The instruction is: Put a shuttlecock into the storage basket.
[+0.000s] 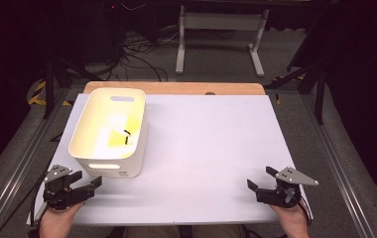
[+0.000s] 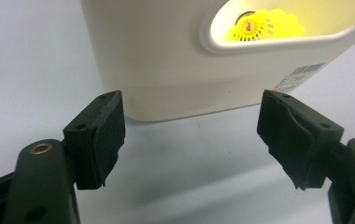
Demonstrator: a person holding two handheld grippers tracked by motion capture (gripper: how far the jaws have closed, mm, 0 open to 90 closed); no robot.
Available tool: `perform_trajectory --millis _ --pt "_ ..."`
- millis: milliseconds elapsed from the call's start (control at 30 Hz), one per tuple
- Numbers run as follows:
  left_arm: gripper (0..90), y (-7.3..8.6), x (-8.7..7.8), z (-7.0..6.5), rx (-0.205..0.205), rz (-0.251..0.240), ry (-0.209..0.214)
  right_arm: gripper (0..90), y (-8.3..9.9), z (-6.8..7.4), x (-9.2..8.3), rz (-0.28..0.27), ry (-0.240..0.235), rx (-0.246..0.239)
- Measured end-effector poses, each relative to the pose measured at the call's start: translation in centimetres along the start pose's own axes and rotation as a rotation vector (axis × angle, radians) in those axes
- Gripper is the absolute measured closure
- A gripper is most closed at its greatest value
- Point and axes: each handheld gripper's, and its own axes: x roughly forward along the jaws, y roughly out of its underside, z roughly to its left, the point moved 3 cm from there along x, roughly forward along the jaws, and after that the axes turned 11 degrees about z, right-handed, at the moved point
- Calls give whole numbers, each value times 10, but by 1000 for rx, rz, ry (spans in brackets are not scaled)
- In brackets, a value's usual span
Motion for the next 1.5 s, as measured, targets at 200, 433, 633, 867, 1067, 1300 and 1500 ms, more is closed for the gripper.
perform_trajectory --millis 200,433,633,867,1067,1300,1500 --pt "234 4 5 -2 4 -38 26 145 1 1 -3 -7 -3 5" --pt "228 6 9 -5 25 -66 33 145 4 3 -6 -11 -14 9" --pt "221 8 11 -5 15 -83 37 141 6 4 -9 -16 -31 14" --pt "226 11 10 -3 10 -110 29 136 9 4 -13 -18 -56 31" --pt "225 14 11 -5 12 -104 37 132 12 4 -15 -16 -65 36" --pt "223 15 11 -3 2 -109 50 129 12 5 -13 -6 -75 15" --pt "223 16 10 -2 -2 -120 55 128 12 5 -11 3 -80 16"
